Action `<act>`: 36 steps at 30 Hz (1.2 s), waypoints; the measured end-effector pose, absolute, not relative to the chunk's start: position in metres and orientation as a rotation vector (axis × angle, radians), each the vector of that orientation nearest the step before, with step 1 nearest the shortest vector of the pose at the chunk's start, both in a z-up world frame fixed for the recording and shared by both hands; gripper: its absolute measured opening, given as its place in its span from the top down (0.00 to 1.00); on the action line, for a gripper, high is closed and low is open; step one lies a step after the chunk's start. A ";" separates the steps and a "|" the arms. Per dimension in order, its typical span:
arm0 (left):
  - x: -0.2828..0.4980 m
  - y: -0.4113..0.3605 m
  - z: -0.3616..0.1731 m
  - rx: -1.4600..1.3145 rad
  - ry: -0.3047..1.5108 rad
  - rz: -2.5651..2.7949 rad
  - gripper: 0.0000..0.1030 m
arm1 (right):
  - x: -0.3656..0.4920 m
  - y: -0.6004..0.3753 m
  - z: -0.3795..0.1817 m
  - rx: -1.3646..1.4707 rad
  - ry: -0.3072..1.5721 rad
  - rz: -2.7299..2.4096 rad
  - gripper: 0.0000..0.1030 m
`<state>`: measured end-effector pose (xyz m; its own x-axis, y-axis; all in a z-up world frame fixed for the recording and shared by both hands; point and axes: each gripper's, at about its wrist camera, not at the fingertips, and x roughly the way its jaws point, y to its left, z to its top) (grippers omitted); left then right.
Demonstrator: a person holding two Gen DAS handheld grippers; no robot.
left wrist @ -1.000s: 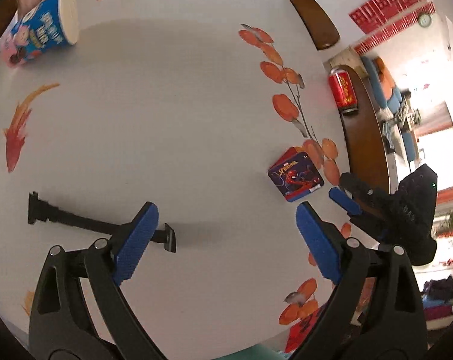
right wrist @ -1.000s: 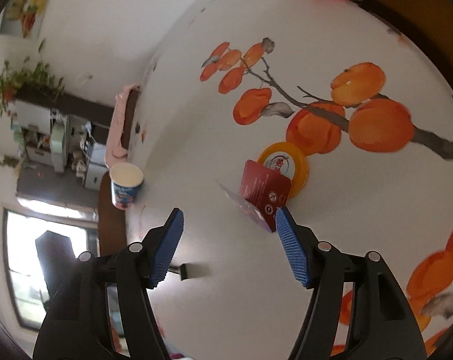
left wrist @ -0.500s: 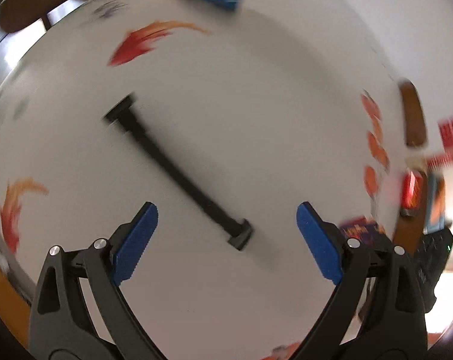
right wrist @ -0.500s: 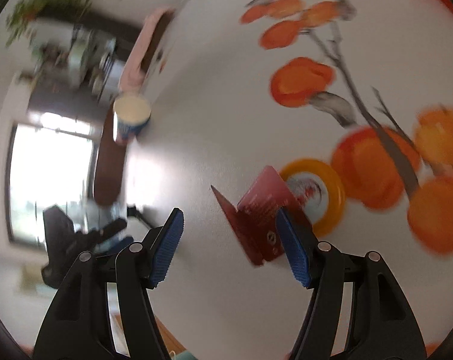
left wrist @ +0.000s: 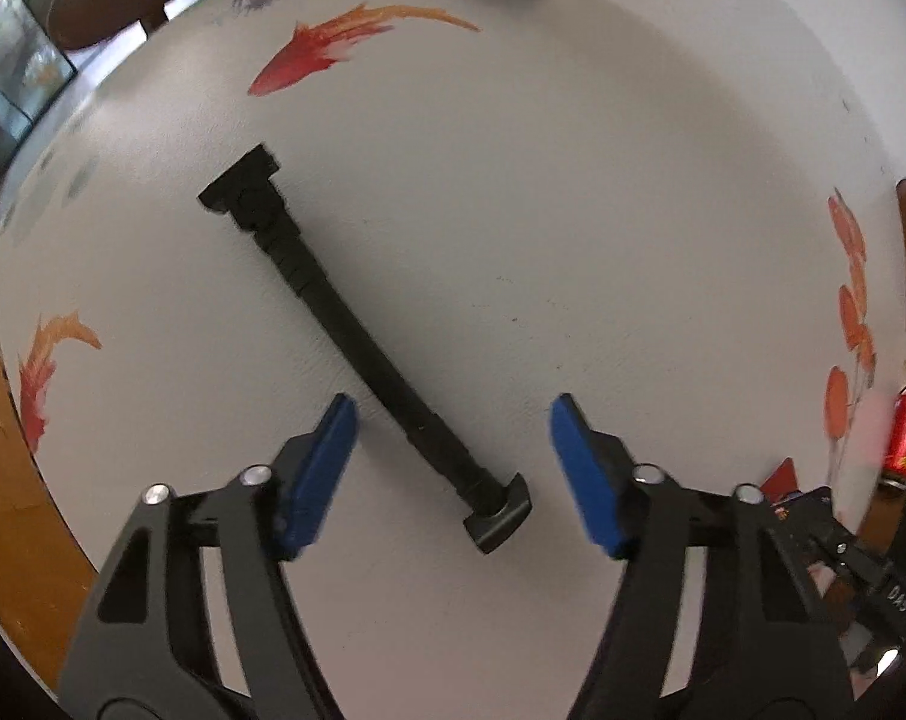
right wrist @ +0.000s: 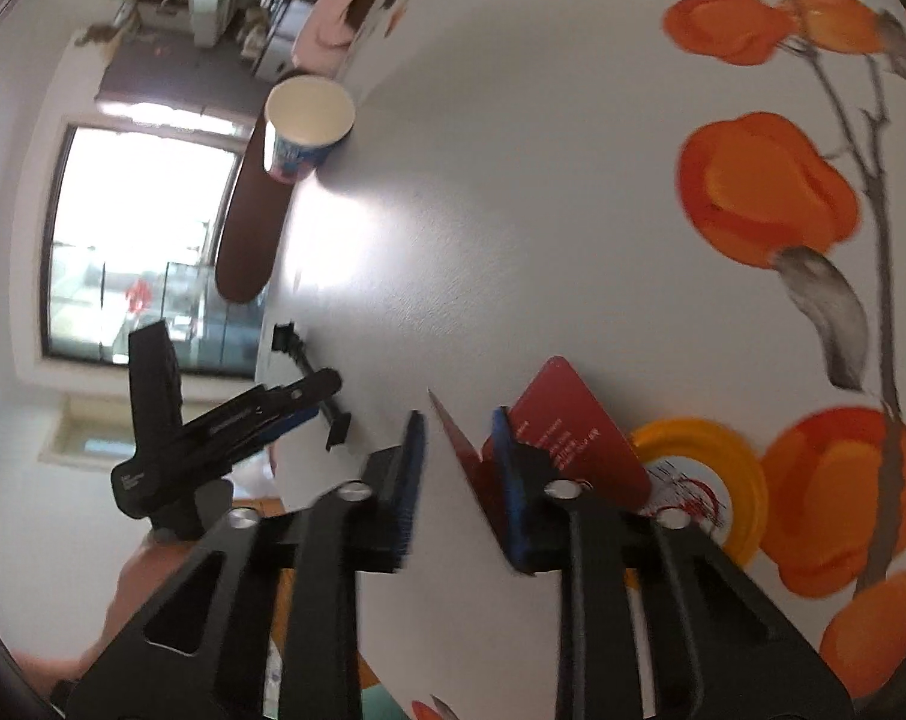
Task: Collect trash
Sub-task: 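Grasp the black stick with the left tool while the right tool grasps the red card, then carry the black stick and red card over the grey bin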
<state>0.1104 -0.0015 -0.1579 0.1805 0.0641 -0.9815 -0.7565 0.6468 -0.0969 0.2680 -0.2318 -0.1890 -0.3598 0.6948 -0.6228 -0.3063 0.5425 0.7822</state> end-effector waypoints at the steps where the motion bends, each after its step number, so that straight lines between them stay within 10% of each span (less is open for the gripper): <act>1: 0.112 -0.004 -0.158 -0.654 1.274 0.659 0.44 | 0.269 -0.230 -0.190 0.334 1.636 1.093 0.93; 4: 0.111 -0.007 -0.155 -0.605 1.272 0.671 0.74 | 0.273 -0.224 -0.190 0.348 1.644 1.112 0.98; 9: 0.102 -0.005 -0.154 -0.628 1.250 0.611 0.89 | 0.280 -0.217 -0.185 0.394 1.644 1.143 0.99; 36: 0.051 -0.007 -0.087 -0.637 1.091 0.458 0.90 | 0.265 -0.213 -0.141 0.564 1.556 1.182 0.99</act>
